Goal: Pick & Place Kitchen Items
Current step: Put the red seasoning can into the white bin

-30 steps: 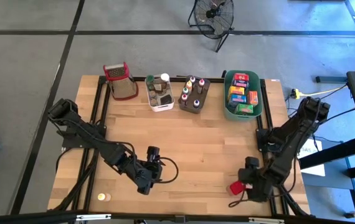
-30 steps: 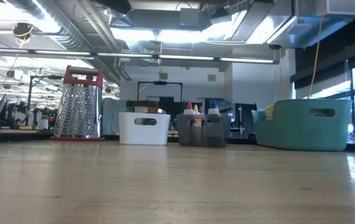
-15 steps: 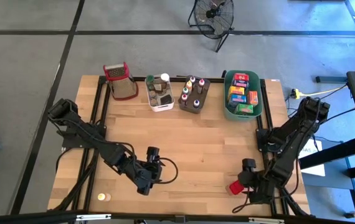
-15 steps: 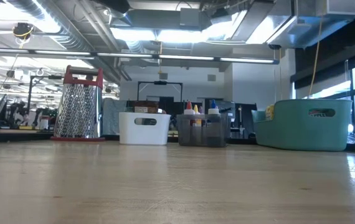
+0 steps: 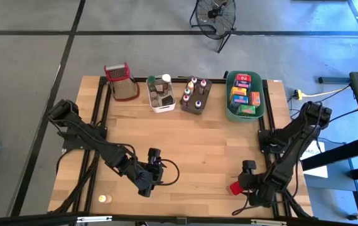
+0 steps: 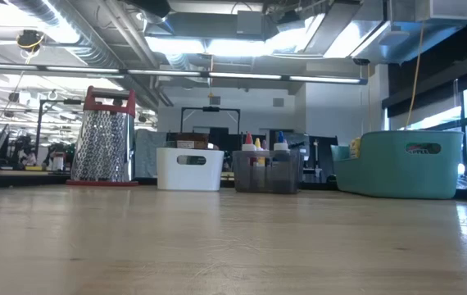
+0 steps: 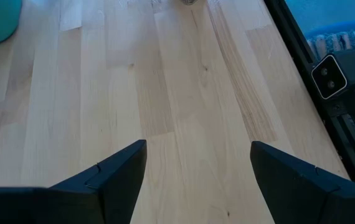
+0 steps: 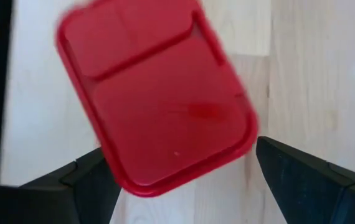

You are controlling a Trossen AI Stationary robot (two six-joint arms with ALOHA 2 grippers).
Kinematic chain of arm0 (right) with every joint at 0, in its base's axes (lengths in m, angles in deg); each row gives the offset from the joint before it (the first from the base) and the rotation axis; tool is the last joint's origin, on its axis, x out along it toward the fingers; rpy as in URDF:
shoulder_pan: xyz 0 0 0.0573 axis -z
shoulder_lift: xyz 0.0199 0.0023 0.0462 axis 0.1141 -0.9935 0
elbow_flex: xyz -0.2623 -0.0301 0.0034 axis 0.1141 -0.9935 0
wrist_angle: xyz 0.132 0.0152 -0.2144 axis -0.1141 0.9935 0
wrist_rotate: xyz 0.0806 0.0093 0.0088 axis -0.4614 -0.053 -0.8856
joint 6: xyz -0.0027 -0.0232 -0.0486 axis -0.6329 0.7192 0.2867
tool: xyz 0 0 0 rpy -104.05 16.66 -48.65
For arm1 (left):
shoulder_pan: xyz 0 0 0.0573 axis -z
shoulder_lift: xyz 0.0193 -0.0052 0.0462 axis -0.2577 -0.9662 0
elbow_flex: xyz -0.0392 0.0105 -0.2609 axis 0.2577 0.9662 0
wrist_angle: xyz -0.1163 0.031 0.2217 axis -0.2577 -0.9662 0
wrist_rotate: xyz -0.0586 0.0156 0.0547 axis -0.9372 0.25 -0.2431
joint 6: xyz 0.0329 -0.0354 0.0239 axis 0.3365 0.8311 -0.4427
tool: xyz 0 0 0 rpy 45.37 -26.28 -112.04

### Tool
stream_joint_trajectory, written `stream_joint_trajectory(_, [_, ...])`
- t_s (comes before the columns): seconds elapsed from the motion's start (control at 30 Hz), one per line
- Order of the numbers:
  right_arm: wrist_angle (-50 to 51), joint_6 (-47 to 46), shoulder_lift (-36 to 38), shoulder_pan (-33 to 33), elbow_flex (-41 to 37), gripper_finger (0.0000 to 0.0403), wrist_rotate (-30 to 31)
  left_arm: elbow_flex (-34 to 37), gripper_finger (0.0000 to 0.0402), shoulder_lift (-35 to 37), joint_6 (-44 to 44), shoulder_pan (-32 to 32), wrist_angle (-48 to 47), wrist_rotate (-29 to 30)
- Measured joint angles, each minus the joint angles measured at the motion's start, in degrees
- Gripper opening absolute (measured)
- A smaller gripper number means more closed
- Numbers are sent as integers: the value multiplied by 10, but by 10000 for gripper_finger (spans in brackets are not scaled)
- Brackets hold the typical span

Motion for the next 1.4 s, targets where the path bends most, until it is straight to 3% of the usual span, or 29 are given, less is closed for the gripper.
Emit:
stream_joint_trajectory(0.67, [-70, 129, -58, 1, 0, 333, 34, 0, 281, 0, 0, 0, 0, 0])
stream_joint_trajectory(0.87, [-82, 130, -58, 1, 0, 297, 34, 0, 281, 0, 0, 0, 0, 0])
stream_joint_trajectory(1.23, [-88, 129, -58, 1, 0, 194, 38, 0, 281, 0, 0, 0, 0, 0])
stream_joint_trajectory(1.4, [-111, 130, -58, 6, 0, 184, 79, 0, 281, -8, 3, 0, 9, 3])
